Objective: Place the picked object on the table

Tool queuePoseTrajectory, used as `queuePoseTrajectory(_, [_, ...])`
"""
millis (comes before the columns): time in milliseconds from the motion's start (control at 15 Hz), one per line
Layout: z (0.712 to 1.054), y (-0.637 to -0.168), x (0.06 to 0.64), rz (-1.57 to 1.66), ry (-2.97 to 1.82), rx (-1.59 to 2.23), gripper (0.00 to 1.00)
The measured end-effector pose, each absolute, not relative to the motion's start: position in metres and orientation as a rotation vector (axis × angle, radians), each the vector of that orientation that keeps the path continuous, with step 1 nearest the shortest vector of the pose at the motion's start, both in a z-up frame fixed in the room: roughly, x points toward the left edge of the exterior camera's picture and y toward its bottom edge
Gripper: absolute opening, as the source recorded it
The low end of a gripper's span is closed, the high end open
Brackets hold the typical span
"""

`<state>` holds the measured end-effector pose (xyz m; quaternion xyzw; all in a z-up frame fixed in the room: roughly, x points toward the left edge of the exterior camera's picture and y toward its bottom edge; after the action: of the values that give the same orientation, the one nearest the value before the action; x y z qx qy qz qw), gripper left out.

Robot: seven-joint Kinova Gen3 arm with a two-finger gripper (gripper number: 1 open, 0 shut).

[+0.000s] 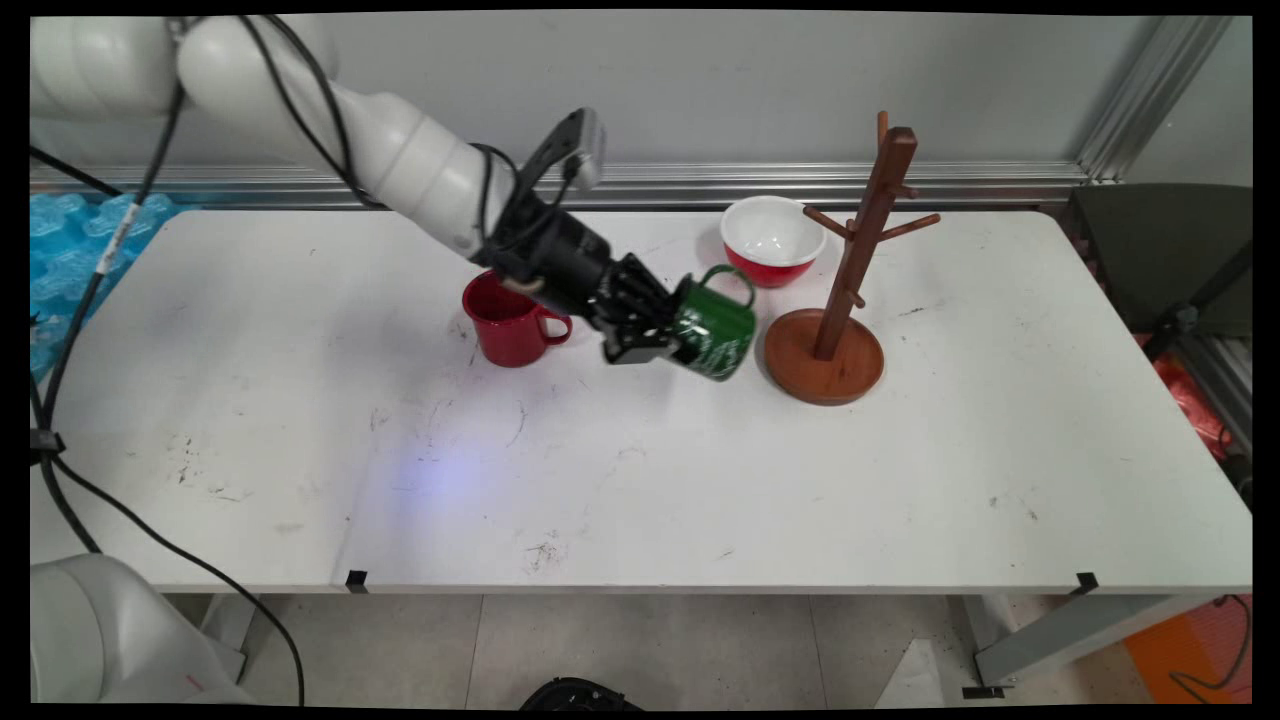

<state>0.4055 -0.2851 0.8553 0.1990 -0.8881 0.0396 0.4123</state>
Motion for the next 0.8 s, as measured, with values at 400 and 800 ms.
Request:
queuePoseTrajectory(400, [0.862,-0.267,0.442,0.135,-2.422,0.360,0.00])
queuePoseTrajectory(800, [0.863,-0.250,0.474,0.149,-2.572,0.340,0.00])
